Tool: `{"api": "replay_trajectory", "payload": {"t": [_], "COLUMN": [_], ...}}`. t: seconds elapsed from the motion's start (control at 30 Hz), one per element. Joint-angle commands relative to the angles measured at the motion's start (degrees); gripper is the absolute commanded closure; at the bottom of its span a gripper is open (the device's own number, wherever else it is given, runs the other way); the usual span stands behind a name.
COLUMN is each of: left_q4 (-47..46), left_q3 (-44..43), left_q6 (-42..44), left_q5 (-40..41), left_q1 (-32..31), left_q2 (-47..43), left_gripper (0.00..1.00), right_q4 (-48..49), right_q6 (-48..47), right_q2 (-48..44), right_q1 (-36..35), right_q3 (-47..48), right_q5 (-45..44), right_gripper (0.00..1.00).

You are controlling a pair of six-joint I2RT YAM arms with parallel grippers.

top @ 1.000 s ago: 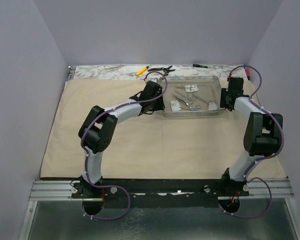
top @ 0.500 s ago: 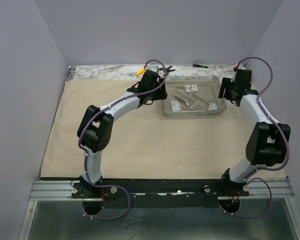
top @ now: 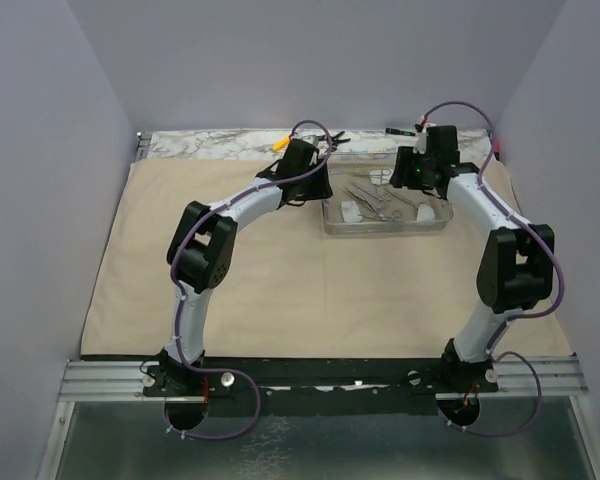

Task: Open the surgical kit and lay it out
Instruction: Adjust the medical item in the container.

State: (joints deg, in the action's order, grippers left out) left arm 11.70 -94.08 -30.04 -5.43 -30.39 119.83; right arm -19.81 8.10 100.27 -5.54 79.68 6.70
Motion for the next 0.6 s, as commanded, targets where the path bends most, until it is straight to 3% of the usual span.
{"api": "replay_trajectory", "payload": {"t": [0.0,0.27,0.57], "left_q4": [3.63,4.11,4.47], "left_q3": [-3.48,-7.53,-9.97], "left_q6": [1.04,3.32,3.68], "left_q5": [-2.48,-1.29,-2.9], "left_q1": [0.04,0.28,0.9], "left_q2": [4.69,8.14,10.15], "left_gripper": [0.47,0.75,0.79], "right_q4": [-2.06,-2.15,-5.28], "right_q6": [3.24,4.69,-0.78], "right_q2": [3.1,8.84,17.71], "right_q1": [-3.68,-7.02,-7.94], "right_q3": [2.72,5.23,12.19], "right_q5": [-2.0,-3.86,-5.08], "right_gripper": [0.42,0.43,0.44]}}
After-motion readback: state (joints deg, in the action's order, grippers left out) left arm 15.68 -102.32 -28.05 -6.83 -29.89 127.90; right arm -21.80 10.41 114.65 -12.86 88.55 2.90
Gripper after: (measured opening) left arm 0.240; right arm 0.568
